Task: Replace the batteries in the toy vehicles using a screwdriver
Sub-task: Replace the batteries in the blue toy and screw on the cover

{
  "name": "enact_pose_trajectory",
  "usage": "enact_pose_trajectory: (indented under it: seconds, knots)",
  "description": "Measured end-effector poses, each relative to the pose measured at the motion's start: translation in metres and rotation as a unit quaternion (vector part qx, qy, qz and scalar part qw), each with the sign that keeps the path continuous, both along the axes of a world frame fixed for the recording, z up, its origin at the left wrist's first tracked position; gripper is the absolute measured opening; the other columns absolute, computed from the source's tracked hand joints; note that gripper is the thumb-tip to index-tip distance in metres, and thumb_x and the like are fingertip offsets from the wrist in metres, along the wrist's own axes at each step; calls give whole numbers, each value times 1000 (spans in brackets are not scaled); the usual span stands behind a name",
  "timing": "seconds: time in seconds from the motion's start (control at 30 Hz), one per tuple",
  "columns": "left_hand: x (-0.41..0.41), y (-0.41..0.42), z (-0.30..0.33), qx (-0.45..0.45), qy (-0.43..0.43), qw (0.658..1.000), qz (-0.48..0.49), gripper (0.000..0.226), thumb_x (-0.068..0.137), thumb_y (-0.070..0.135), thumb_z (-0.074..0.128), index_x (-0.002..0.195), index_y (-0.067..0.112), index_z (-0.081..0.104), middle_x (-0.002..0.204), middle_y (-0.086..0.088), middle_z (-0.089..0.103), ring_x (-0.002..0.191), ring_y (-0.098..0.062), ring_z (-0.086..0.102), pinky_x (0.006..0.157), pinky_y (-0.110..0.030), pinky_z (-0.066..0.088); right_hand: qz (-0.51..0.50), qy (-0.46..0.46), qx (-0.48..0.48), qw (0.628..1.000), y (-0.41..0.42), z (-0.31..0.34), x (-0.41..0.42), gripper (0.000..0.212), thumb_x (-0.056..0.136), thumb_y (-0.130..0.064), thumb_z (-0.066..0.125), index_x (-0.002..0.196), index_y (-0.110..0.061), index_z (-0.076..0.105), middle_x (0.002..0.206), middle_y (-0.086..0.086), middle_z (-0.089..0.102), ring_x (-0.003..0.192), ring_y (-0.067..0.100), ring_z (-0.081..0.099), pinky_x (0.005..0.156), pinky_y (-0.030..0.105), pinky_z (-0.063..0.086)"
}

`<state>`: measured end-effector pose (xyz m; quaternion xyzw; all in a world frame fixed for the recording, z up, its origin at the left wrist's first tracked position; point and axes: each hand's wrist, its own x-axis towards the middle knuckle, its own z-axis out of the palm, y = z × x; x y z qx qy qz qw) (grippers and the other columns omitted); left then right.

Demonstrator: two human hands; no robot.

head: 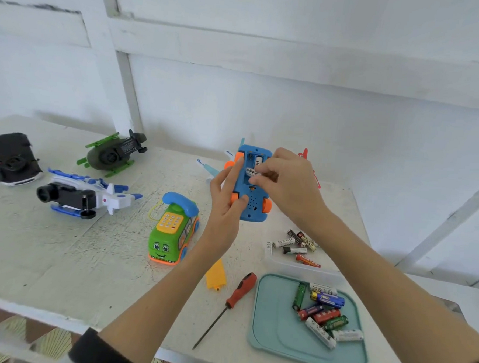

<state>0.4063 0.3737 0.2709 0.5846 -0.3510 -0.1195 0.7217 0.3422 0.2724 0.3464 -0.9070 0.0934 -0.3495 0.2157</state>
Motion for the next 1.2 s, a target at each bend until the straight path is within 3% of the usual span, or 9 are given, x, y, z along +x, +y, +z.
enact_pose_trajectory:
  seconds: [0.13, 0.27, 0.4, 0.67, 0.83, 0.97, 1.03, 1.1, 1.2]
  knots:
    - [3, 1, 2, -2, -7, 1000, 12, 58, 95, 2, 39, 139, 38, 29, 137, -1, 27, 117, 4, 43, 86, -6, 43, -20, 3, -10, 1000, 3, -6, 2, 16, 75, -10, 74, 74, 2, 63, 66, 0, 47, 58, 15, 43, 55, 15, 33]
    - [3, 1, 4, 11, -26, 1000, 4, 62, 85, 14, 37, 136, 48, 31, 140, 1, 28, 130, -10, 38, 101, -13, 41, -29, -9, 4, 1000, 5, -11, 5, 22, 77, -12, 72, 72, 2, 55, 65, 5, 50, 59, 18, 44, 56, 14, 34]
    - [3, 1, 6, 9, -26, 1000, 8, 62, 85, 16, 37, 136, 50, 29, 142, 0, 27, 134, -16, 37, 109, -27, 41, -15, -26, 3, 1000, 4, -9, 9, 17, 75, -5, 70, 69, 6, 59, 65, 14, 58, 58, 24, 51, 62, 15, 37]
    - [4, 1, 6, 1, -18, 1000, 5, 62, 84, 16, 37, 136, 47, 28, 136, -1, 28, 127, -19, 41, 98, -16, 46, 13, -6, 5, 1000, -3, -6, 12, 3, 74, 2, 69, 76, 3, 71, 75, 15, 62, 69, 21, 56, 67, 8, 38]
    - [1, 2, 10, -24, -24, 999, 8, 62, 84, 11, 36, 137, 42, 28, 140, -6, 26, 124, -14, 40, 87, -8, 44, 2, 6, 91, 996, 2, 2, 11, 8, 72, -1, 74, 79, 2, 70, 74, 1, 57, 62, 2, 48, 61, 6, 39]
    - [2, 3, 7, -19, -38, 999, 10, 64, 85, 8, 35, 141, 37, 27, 136, -1, 27, 119, -2, 42, 91, -10, 44, -24, 29, 213, 976, 5, 4, 12, 15, 69, 2, 75, 80, -3, 66, 67, -7, 55, 60, 1, 50, 57, 5, 43]
    - [2, 3, 4, -12, -47, 999, 12, 63, 85, 8, 36, 138, 41, 31, 137, 1, 27, 125, -5, 40, 98, -20, 47, -46, 48, 248, 966, 4, 8, 14, 17, 67, 4, 75, 75, -8, 65, 66, -6, 56, 62, 6, 54, 58, 10, 46]
    - [0, 3, 0, -1, -61, 998, 11, 63, 86, 7, 36, 136, 44, 34, 140, 1, 26, 133, -15, 38, 107, -36, 45, -75, 59, 262, 960, 3, 12, 14, 17, 65, 6, 72, 71, -8, 65, 67, -5, 58, 69, 13, 57, 66, 24, 51]
    - [-2, 3, 0, 7, -68, 998, 6, 64, 86, 6, 36, 137, 45, 35, 141, 3, 25, 131, -14, 39, 108, -35, 44, -88, 63, 266, 958, 2, 14, 14, 17, 63, 7, 71, 68, -8, 65, 65, -5, 58, 70, 15, 57, 69, 31, 52]
